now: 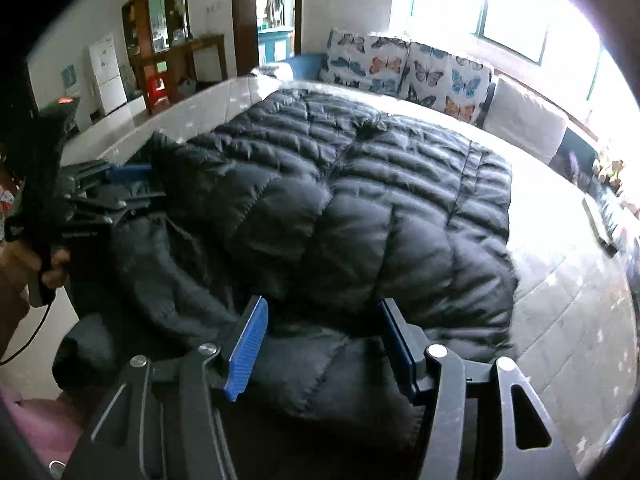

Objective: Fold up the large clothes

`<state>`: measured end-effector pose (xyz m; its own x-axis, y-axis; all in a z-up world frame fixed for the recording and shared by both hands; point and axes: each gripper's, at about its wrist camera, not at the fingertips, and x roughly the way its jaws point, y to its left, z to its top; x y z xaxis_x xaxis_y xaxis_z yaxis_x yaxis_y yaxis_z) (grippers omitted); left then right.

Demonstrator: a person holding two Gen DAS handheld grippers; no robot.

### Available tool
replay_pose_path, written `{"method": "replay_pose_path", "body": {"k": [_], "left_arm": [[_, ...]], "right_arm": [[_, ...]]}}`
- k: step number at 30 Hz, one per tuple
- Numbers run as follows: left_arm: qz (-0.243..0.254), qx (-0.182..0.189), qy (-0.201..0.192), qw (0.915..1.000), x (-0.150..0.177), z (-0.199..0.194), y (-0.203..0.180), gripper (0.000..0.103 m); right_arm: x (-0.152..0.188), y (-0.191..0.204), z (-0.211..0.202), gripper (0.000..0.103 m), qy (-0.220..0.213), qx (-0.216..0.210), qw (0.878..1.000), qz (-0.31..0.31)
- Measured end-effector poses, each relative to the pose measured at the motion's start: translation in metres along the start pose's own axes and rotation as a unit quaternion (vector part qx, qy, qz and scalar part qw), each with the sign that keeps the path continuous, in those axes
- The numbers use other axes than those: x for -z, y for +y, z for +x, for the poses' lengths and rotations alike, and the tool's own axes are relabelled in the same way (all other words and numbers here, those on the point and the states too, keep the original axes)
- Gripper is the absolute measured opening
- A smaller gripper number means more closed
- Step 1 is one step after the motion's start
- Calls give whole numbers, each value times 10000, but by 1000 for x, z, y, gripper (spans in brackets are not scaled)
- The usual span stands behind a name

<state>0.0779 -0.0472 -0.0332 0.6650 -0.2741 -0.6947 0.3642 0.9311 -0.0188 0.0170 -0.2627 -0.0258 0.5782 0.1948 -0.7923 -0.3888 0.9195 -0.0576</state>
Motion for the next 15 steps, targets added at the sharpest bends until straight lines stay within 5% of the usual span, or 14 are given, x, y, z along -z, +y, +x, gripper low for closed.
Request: {"method": "replay_pose_path", "body": {"k": [12, 15], "left_arm": [[158, 39, 378, 9992, -24, -18, -3, 73], [65, 301, 225, 9993, -37, -40, -7, 73]], "right_arm": [[-17, -5, -39, 63, -132, 1, 9996, -262], [-25, -16, -45, 63, -156, 39, 9996, -243]]}}
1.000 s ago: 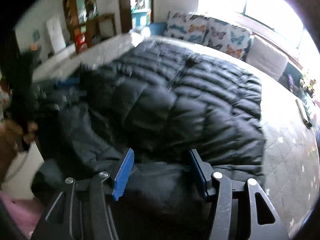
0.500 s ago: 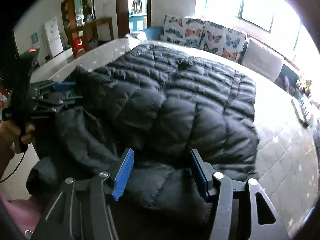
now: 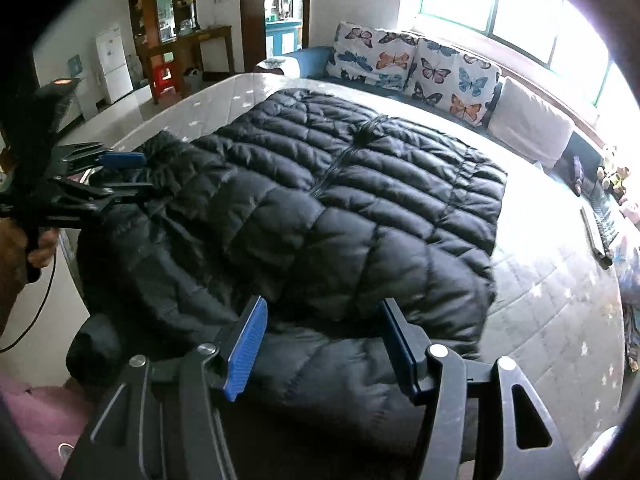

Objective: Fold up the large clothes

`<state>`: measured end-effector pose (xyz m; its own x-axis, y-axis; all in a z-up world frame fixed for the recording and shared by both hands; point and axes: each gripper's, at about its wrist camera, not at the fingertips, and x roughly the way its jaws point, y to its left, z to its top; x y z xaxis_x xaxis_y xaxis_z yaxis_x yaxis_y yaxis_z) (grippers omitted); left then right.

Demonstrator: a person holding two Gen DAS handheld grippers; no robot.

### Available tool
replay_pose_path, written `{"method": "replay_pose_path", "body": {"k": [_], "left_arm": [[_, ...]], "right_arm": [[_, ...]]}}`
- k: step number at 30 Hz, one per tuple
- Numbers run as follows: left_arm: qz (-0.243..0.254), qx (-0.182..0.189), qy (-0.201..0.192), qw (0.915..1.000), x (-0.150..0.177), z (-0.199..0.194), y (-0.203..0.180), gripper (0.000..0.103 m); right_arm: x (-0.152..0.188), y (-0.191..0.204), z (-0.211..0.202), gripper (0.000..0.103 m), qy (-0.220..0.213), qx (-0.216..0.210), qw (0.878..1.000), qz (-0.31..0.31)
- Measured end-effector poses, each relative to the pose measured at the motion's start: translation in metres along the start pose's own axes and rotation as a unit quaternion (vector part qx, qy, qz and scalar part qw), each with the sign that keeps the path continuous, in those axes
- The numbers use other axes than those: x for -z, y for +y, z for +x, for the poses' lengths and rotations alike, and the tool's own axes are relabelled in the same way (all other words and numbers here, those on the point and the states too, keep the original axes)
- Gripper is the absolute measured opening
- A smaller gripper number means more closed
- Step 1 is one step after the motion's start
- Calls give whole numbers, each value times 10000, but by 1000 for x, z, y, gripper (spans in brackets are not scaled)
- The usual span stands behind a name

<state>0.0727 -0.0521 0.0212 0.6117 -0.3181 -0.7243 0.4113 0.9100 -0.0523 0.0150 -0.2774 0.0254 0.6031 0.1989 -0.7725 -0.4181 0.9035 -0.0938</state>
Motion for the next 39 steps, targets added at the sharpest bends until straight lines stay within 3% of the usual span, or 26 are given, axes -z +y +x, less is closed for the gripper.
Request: {"method": "replay_pose_path", "body": {"k": [3, 6, 9, 11, 13, 20, 27, 33, 39], "left_arm": [[6, 267, -185, 9995, -12, -13, -9, 73], [129, 553, -87, 9983, -23, -4, -22, 73], [313, 498, 123, 9982, -24, 17, -30, 73], [307, 484, 425, 9974, -17, 39, -27, 73], [211, 559, 464, 9971, -6, 51, -21, 73], [501, 414, 487, 9967, -1, 60, -27, 74], [119, 588, 651, 9961, -44, 15, 8, 75], [-3, -15, 537, 9986, -99, -18, 62, 79], [-310, -306, 527, 9977, -157, -9, 114, 82]], "right_arm": [[-12, -11, 2, 63, 1, -31, 10000, 51], [-23, -18, 10, 63, 22, -43, 9999, 94], [-28, -24, 25, 63, 177, -205, 9996, 113], [-24, -28, 41, 63, 416, -291, 9985, 228], [-13, -32, 63, 63, 737, -386, 9960, 339], [-8, -24, 62, 63, 700, -281, 9971, 24], [-35, -67, 1, 63, 560, -310, 9975, 312], [-76, -130, -51, 63, 410, -70, 9963, 748], [-113, -172, -41, 65, 461, 287, 9944, 903]]}}
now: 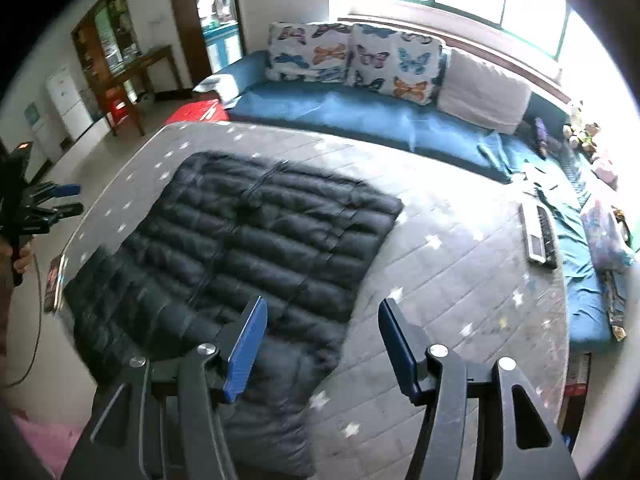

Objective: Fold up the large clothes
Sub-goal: 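Move both grippers to the jacket hem and grasp it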

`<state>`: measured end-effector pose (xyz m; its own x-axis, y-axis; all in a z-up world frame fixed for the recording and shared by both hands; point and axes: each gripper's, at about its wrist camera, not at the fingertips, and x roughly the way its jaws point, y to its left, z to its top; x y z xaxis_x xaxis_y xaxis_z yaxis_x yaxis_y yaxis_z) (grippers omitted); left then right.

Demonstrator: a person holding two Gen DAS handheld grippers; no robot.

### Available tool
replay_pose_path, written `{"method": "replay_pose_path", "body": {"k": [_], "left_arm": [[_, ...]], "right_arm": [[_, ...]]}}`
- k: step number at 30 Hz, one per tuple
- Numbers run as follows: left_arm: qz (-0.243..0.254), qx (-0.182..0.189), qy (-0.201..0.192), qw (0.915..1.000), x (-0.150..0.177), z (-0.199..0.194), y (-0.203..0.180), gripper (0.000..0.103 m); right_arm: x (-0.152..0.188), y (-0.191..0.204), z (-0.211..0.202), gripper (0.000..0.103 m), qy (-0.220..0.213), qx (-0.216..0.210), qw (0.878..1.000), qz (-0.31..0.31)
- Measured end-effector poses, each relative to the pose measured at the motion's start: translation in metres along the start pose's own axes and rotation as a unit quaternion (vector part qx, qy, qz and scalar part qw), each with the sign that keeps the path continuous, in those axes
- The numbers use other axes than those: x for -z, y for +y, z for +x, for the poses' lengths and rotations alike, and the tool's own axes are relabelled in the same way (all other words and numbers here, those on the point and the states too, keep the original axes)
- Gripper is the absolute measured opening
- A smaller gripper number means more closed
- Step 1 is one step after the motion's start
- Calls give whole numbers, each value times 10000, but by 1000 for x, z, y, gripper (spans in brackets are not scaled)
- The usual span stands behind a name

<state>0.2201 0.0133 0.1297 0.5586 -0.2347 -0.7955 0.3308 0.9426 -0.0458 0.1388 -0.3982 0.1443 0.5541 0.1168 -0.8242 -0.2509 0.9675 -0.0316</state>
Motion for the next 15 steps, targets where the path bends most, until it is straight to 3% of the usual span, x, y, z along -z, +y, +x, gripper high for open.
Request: {"method": "replay_pose_path", "body": {"k": [6, 10, 15], "left_arm": [[-481, 120, 281, 9984, -48, 56, 40, 83], [-645, 249, 407, 9968, -62, 105, 58, 83], [-1298, 640, 625, 9875, -66, 168, 91, 83]], "right_arm": [[-27, -25, 65, 65, 305, 64, 9994, 160], [-35, -50, 116, 65, 426, -179, 9970, 622], [-36, -81, 179, 65, 518, -453, 9896, 1264]]}}
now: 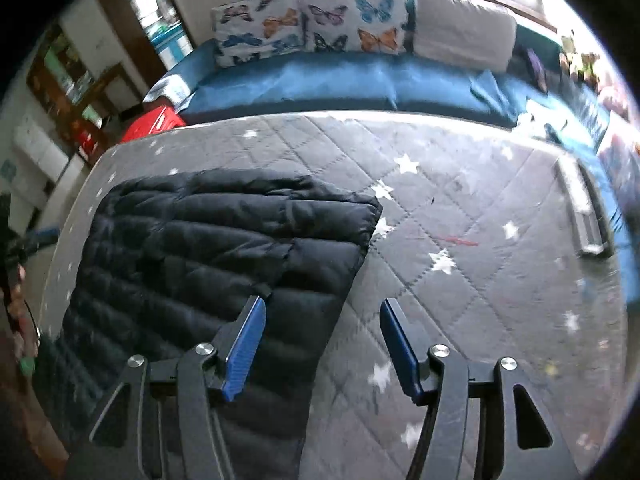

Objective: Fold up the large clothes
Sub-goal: 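Move both grippers to the jacket hem and grasp it, then lift the hem with both grippers and fold it toward the collar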

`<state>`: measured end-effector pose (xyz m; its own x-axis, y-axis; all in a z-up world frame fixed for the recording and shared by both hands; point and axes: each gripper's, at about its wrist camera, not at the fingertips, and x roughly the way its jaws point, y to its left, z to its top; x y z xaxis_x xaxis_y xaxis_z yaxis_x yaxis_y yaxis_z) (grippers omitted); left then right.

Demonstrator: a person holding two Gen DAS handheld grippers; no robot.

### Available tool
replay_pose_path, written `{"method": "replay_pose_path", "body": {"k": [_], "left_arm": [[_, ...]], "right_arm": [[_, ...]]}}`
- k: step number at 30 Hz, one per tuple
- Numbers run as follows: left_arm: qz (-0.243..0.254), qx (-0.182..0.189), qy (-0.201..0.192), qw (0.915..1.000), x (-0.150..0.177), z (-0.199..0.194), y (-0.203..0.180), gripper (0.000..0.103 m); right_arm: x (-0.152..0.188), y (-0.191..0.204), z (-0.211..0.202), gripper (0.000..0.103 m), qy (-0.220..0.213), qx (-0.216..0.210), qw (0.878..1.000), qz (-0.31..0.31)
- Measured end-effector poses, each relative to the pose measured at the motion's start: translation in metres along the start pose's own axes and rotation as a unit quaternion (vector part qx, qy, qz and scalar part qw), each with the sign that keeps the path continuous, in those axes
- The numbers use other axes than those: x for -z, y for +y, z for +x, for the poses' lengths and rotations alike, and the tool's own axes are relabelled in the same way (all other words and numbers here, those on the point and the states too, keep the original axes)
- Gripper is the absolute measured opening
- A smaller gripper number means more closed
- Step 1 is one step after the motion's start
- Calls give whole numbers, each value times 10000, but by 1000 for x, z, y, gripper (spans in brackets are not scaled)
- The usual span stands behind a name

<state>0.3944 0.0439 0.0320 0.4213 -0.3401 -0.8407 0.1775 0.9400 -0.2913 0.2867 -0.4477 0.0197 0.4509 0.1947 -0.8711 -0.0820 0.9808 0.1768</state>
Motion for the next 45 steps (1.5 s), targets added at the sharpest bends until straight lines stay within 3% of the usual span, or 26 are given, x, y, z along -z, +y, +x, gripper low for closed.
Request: {"method": "replay_pose_path", "body": {"k": [4, 13, 19, 21, 22, 24, 26, 29, 38, 45], "left_arm": [[-348, 240, 11, 9991, -8, 28, 20, 83], [-649, 231, 145, 9975, -26, 79, 43, 83], [-657, 693, 119, 9954, -30, 99, 38, 79], [-578, 838, 194, 9946, -29, 105, 25, 59], [-512, 734, 176, 9958, -30, 108, 20, 56], [-359, 593, 89, 9976, -28, 106, 10, 35], [-281, 523, -22, 9982, -28, 99, 5, 20], [-256, 604, -163, 9977, -31, 81, -2, 15], [46, 740, -834, 9938, -19, -11, -40, 12], [192, 1007, -1440, 9842, 26, -109, -61, 12]], "right_arm": [[-6, -16, 28, 65, 15, -275, 9991, 322], [-13, -30, 58, 65, -125, -881, 9944, 569], [-20, -29, 64, 64, -236, -1019, 9933, 497], [-21, -28, 65, 51, -229, -1041, 9932, 477], [-20, -28, 65, 47, -225, -1052, 9930, 495], [-20, -29, 61, 32, -275, -1154, 9916, 524], [-19, -26, 48, 25, -414, -1194, 9909, 461], [-19, -17, 24, 22, -619, -1252, 9896, 331], [-3, 27, -62, 18, -1202, -1337, 9835, -212], [25, 47, -125, 18, -1588, -1361, 9770, -415]]}}
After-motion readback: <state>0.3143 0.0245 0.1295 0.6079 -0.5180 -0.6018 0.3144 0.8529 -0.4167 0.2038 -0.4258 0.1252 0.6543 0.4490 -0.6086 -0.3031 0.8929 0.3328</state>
